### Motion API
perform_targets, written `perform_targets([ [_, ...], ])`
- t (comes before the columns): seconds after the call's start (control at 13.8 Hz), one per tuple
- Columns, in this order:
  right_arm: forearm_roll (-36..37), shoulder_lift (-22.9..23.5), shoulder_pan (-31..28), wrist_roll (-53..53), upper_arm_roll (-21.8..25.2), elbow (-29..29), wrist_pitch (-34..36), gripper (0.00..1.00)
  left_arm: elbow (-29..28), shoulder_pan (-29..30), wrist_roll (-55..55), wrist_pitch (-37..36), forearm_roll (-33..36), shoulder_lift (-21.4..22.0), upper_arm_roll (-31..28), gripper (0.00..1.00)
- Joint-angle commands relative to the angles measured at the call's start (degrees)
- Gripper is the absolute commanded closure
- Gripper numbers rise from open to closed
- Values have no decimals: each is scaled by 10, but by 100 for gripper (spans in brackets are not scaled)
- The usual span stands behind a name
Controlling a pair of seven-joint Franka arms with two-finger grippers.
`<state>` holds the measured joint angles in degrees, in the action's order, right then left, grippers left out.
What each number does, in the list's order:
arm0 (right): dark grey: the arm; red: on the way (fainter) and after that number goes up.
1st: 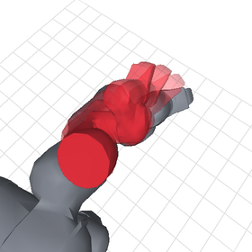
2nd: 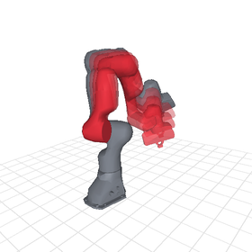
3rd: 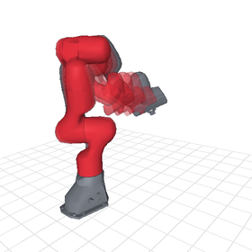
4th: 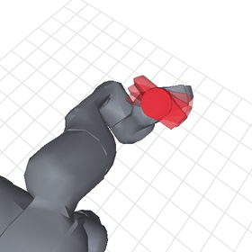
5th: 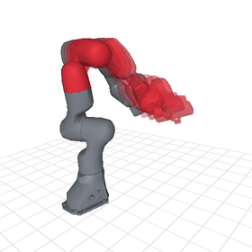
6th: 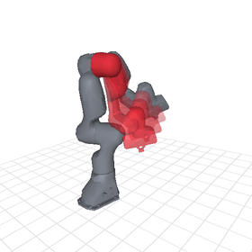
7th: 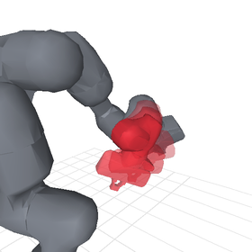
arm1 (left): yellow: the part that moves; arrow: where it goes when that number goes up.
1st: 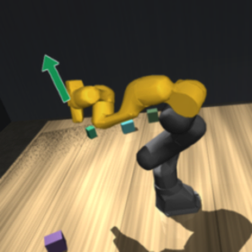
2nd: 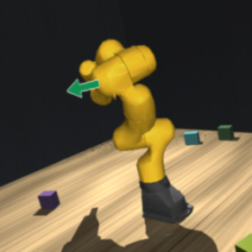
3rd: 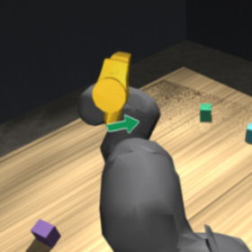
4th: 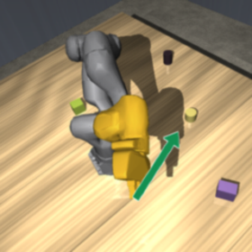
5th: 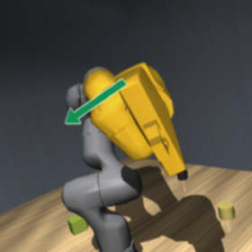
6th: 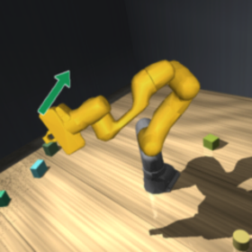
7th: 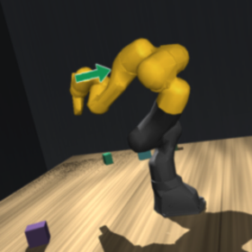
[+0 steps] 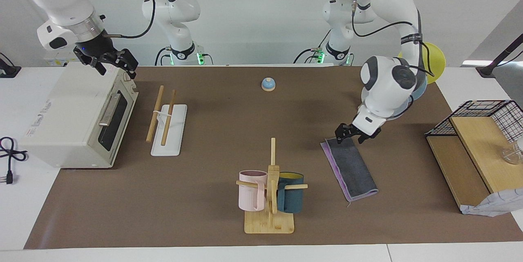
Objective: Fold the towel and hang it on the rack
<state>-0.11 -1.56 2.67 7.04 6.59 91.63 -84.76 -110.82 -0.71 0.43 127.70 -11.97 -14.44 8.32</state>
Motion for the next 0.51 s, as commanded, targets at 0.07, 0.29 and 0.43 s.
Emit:
perform_targets([
  [0.07, -2, -16, -1, -19, -2, 16, 6, 0, -33, 40, -107, 36, -98, -12, 4, 0],
  [0.29, -2, -15, -1, -19, -3, 15, 0, 0, -46, 44, -164, 69, -174, -40, 4, 0],
  [0.43, -5, -15, -1, -19, -3, 15, 4, 0, -44, 37, -164, 74, -189, -47, 5, 4],
])
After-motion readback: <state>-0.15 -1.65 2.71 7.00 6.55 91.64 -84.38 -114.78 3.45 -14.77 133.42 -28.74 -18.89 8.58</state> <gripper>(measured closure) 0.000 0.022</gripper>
